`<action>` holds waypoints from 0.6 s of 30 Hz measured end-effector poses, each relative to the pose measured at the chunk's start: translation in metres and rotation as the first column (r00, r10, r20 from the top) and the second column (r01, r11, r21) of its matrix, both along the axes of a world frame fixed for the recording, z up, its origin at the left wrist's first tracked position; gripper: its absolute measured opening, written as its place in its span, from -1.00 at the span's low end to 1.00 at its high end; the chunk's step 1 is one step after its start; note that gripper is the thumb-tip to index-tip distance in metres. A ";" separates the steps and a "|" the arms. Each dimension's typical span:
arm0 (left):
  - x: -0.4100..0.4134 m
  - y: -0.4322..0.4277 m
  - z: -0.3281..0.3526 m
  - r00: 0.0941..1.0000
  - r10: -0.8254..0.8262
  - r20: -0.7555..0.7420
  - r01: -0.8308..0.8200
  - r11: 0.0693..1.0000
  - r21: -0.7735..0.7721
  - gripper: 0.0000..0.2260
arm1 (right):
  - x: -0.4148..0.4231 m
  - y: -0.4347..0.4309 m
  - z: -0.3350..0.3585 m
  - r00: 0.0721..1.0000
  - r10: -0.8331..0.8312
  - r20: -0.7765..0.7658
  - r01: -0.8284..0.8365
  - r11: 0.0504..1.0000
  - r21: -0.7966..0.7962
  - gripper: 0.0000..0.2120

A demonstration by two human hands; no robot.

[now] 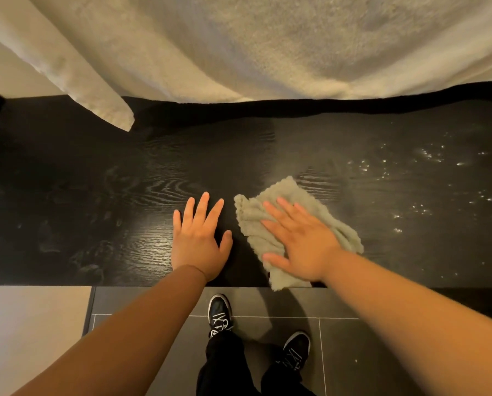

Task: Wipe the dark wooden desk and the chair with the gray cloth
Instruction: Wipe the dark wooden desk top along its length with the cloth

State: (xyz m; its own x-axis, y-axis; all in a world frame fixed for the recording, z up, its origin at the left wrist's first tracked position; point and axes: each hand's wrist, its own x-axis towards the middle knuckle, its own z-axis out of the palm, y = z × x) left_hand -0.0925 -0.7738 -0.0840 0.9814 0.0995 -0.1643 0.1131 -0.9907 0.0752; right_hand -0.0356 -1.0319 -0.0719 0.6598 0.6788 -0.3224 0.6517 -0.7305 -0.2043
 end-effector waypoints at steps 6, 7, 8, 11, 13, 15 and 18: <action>0.001 -0.001 -0.002 1.000 0.013 -0.019 -0.013 1.000 -0.008 -0.36 | 0.044 0.017 -0.001 0.961 -0.272 0.048 0.275 0.958 -0.083 -0.14; 0.000 0.000 -0.001 1.000 0.014 -0.020 -0.014 1.000 -0.008 -0.35 | 0.033 0.019 -0.001 0.964 -0.265 0.037 0.267 0.961 -0.068 -0.15; 0.000 0.000 -0.001 1.000 0.015 -0.018 -0.015 1.000 -0.008 -0.35 | 0.018 0.018 0.000 0.973 -0.230 0.036 0.232 0.972 -0.049 -0.15; 0.000 -0.001 0.001 1.000 0.012 -0.010 -0.012 1.000 -0.008 -0.33 | -0.024 0.003 -0.005 0.993 -0.091 0.070 0.089 0.996 0.028 -0.19; 0.001 -0.001 0.001 1.000 0.015 -0.006 -0.016 1.000 -0.013 -0.34 | -0.021 -0.007 -0.007 0.998 -0.027 0.061 0.024 0.999 0.046 -0.20; 0.001 -0.001 0.000 1.000 0.015 -0.009 -0.016 1.000 -0.012 -0.35 | -0.003 -0.007 -0.006 0.997 -0.012 0.073 0.010 0.999 0.033 -0.18; 0.001 -0.001 0.000 1.000 0.021 -0.013 -0.021 1.000 -0.015 -0.36 | 0.033 0.001 -0.005 0.978 -0.184 0.095 0.185 0.983 0.008 -0.16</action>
State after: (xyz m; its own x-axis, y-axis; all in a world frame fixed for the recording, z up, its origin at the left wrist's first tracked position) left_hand -0.0916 -0.7749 -0.0837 0.9768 0.1172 -0.1790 0.1347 -0.9869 0.0889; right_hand -0.0022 -1.0309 -0.0764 0.8014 0.5423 -0.2523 0.5221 -0.8400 -0.1473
